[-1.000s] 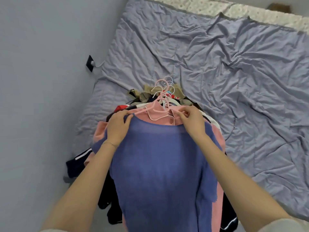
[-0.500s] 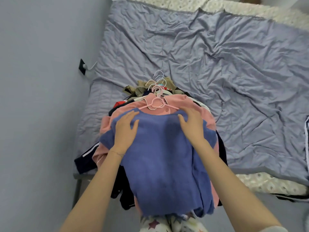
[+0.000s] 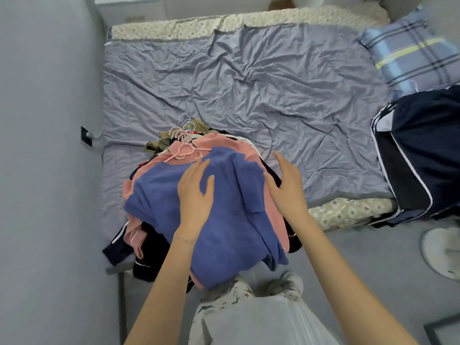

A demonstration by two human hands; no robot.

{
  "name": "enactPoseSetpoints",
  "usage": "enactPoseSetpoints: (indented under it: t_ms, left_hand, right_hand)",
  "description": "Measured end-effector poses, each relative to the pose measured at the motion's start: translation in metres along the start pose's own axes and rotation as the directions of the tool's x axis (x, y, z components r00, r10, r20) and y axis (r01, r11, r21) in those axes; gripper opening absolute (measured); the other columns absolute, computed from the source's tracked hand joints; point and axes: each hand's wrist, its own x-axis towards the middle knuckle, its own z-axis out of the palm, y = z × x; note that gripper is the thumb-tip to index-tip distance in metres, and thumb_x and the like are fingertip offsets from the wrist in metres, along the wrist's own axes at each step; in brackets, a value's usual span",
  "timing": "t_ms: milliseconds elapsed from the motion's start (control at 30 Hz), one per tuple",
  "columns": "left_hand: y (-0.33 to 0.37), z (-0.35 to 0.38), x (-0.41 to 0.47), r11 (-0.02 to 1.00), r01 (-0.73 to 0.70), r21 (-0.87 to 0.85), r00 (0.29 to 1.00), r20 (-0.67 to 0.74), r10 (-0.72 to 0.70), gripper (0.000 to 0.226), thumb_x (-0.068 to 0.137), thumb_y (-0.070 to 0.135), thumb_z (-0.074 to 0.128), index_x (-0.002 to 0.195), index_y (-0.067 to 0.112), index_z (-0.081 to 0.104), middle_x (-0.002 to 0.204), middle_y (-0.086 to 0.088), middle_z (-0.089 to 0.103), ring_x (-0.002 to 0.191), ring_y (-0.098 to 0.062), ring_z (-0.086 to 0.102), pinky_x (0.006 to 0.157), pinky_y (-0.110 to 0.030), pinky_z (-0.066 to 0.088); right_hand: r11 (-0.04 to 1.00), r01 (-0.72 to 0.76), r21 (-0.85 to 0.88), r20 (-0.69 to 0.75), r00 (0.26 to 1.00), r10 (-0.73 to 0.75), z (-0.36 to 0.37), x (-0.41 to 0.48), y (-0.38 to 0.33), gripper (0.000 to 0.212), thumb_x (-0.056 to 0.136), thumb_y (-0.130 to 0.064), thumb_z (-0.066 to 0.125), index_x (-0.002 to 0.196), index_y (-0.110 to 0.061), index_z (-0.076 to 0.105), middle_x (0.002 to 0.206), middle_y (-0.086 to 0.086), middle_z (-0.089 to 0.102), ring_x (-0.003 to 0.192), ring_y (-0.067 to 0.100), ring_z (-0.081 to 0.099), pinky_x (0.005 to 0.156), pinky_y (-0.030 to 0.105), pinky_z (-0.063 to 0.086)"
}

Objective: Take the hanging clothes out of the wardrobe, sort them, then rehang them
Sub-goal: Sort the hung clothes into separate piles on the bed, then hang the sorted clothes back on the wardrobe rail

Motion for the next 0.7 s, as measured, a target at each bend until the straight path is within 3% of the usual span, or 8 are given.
enactPoseSetpoints:
  t_ms: [167,300,400,533,667,700]
  left_hand:
    - [0.048,0.043,-0.027,1.000,-0.026,-0.013,0.998,0.050,0.026,0.040,0.099,0.024,0.055,0.139,0.022,0.050,0.145,0.005,0.050,0.137,-0.012,0.042,0.114,-0.043,0.034]
    - [0.089,0.104,-0.047,0.997,-0.079,-0.017,0.992,0.098,0.080,0.040,0.099,0.024,0.055,0.139,0.020,0.051,0.144,0.010,0.049,0.135,-0.007,0.042,0.114,-0.040,0.036]
    - [0.125,0.164,-0.066,0.997,-0.072,-0.036,0.990,0.116,0.076,0.040,0.098,0.020,0.057,0.137,0.018,0.052,0.139,0.018,0.048,0.132,-0.001,0.040,0.115,-0.039,0.035]
    - [0.174,0.245,-0.090,0.995,-0.086,-0.051,0.984,0.152,0.093,0.041,0.097,0.018,0.057,0.138,0.016,0.051,0.145,0.000,0.049,0.138,-0.015,0.040,0.117,-0.043,0.031]
    - [0.221,0.311,-0.105,0.987,-0.156,-0.040,0.958,0.236,0.161,0.040,0.098,0.019,0.057,0.137,0.018,0.052,0.155,-0.003,0.035,0.145,-0.012,0.028,0.117,-0.021,0.019]
    - [0.231,0.324,-0.107,0.985,-0.169,-0.045,0.953,0.248,0.175,0.040,0.098,0.020,0.057,0.138,0.017,0.052,0.156,-0.002,0.033,0.145,-0.011,0.026,0.117,-0.021,0.019]
  right_hand:
    - [0.999,-0.033,-0.014,-0.097,0.995,0.031,-0.075,-0.036,0.043,0.060,0.097,-0.019,0.057,0.151,-0.018,0.032,0.153,0.001,0.038,0.140,0.022,0.030,0.118,0.039,0.023]
    - [0.998,-0.069,-0.011,-0.132,0.989,0.067,-0.137,-0.056,0.093,0.058,0.097,-0.018,0.057,0.150,-0.018,0.033,0.152,0.003,0.038,0.141,0.021,0.030,0.117,0.034,0.020]
    - [0.995,-0.091,0.032,-0.158,0.983,0.095,-0.189,-0.069,0.137,0.058,0.097,-0.019,0.056,0.150,-0.020,0.032,0.153,0.003,0.037,0.141,0.019,0.028,0.118,0.037,0.023]
    - [0.994,-0.103,0.028,-0.210,0.972,0.107,-0.259,-0.080,0.194,0.057,0.096,-0.017,0.059,0.148,-0.018,0.037,0.148,0.003,0.044,0.136,0.021,0.037,0.115,0.037,0.028]
    - [0.987,-0.145,0.063,-0.292,0.943,0.157,-0.321,-0.092,0.243,0.054,0.094,-0.013,0.060,0.145,-0.014,0.042,0.144,0.003,0.047,0.132,0.022,0.041,0.114,0.040,0.031]
    - [0.985,-0.158,0.074,-0.309,0.935,0.173,-0.334,-0.093,0.253,0.053,0.094,-0.012,0.060,0.144,-0.013,0.043,0.143,0.003,0.049,0.131,0.022,0.042,0.113,0.042,0.032]
